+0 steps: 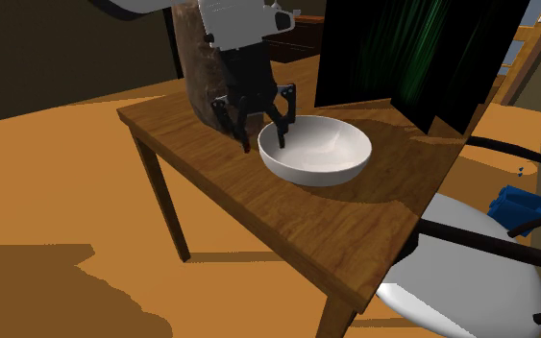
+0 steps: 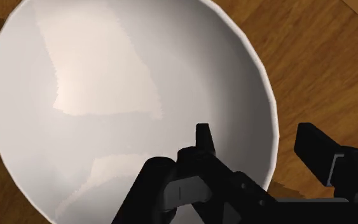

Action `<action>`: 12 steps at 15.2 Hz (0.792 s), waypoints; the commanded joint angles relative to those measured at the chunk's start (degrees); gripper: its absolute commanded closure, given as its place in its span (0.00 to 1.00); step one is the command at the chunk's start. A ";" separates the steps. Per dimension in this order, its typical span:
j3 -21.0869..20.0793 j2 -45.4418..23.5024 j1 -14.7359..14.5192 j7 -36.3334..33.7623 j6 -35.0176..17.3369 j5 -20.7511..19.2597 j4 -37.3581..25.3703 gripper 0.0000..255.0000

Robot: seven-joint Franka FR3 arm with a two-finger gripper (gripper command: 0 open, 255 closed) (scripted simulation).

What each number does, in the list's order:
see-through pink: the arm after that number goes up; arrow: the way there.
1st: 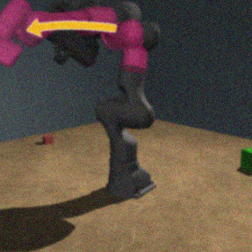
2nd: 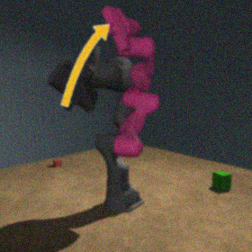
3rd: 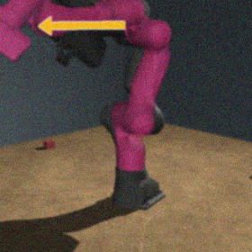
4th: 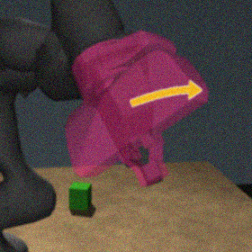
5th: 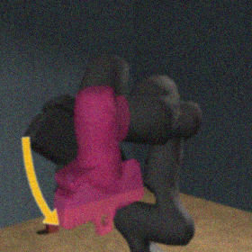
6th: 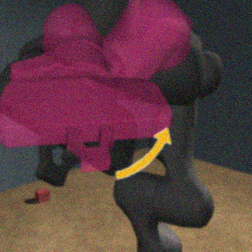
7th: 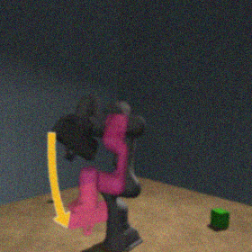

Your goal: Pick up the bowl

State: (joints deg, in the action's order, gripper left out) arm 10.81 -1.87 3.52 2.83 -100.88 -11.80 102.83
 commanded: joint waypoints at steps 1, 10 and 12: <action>-0.01 -0.18 0.00 0.03 -0.15 0.00 0.16 1.00; -0.07 0.02 -0.08 0.05 0.66 0.00 -0.43 1.00; -0.09 0.07 -0.11 0.32 2.16 0.05 -1.91 1.00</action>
State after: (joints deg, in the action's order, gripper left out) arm 10.80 -1.95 3.49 3.12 -99.41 -11.76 101.47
